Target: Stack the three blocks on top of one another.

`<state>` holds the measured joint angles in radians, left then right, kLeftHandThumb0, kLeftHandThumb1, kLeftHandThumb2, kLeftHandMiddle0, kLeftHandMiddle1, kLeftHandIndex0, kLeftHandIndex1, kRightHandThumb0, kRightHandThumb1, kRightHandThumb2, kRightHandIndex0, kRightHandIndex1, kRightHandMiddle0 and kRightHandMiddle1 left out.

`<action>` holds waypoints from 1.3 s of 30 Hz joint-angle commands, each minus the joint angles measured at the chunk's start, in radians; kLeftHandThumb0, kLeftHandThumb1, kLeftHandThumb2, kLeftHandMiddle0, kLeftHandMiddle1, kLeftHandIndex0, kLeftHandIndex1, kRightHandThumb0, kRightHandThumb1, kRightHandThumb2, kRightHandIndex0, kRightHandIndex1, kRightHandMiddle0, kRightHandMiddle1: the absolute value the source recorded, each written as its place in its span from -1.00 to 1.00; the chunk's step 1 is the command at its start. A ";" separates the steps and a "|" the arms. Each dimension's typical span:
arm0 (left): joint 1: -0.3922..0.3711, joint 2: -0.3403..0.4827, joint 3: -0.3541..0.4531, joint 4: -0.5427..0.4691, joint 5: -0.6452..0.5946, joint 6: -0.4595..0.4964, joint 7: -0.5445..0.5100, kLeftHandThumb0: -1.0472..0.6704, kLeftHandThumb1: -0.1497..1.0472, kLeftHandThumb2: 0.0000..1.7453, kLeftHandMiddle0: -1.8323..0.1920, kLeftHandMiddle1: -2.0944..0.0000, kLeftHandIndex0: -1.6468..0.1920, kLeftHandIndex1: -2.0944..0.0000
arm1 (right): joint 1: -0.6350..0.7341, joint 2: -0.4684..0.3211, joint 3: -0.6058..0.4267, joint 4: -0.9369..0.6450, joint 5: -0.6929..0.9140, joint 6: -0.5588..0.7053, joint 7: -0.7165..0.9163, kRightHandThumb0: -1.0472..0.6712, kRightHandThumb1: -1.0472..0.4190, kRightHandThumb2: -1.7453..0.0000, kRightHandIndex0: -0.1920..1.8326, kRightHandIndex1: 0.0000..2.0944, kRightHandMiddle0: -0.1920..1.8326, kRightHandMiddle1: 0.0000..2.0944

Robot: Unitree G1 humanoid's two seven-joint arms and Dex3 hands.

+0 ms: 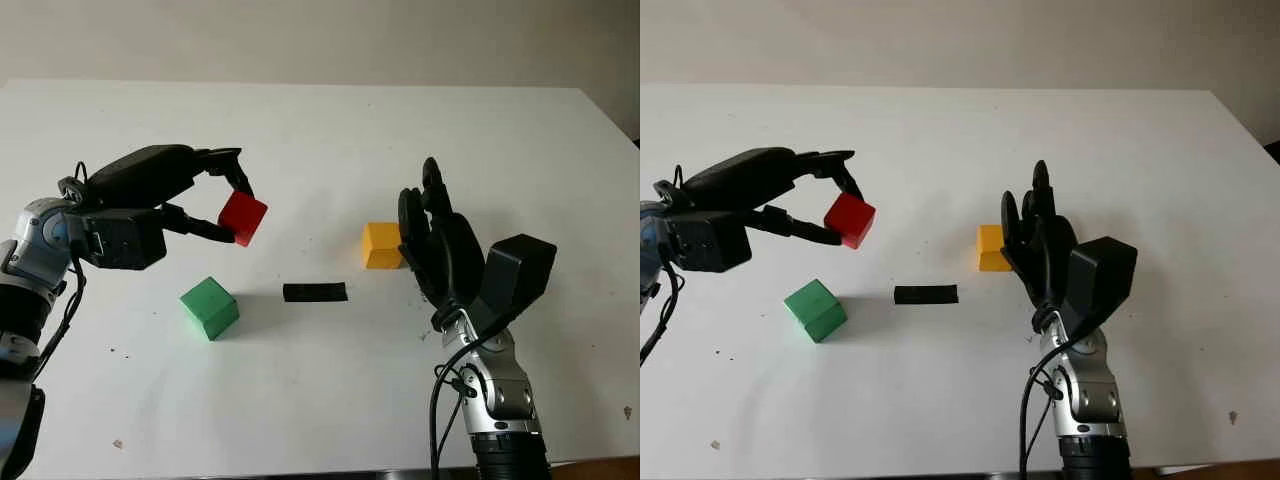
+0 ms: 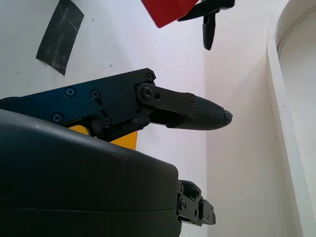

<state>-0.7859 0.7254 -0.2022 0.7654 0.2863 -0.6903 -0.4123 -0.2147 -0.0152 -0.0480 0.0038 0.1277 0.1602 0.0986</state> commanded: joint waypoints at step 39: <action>0.593 -0.366 0.029 -0.825 0.307 0.461 0.420 -0.26 1.00 -0.85 0.64 0.96 0.71 -0.89 | 0.014 0.022 0.015 -0.015 -0.005 -0.006 -0.022 -0.48 -1.00 0.36 -1.00 -1.00 -1.00 -1.00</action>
<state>-0.2031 0.3690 -0.1641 -0.0428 0.5888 -0.2321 -0.0024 -0.2052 0.0069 -0.0340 0.0038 0.1226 0.1630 0.0790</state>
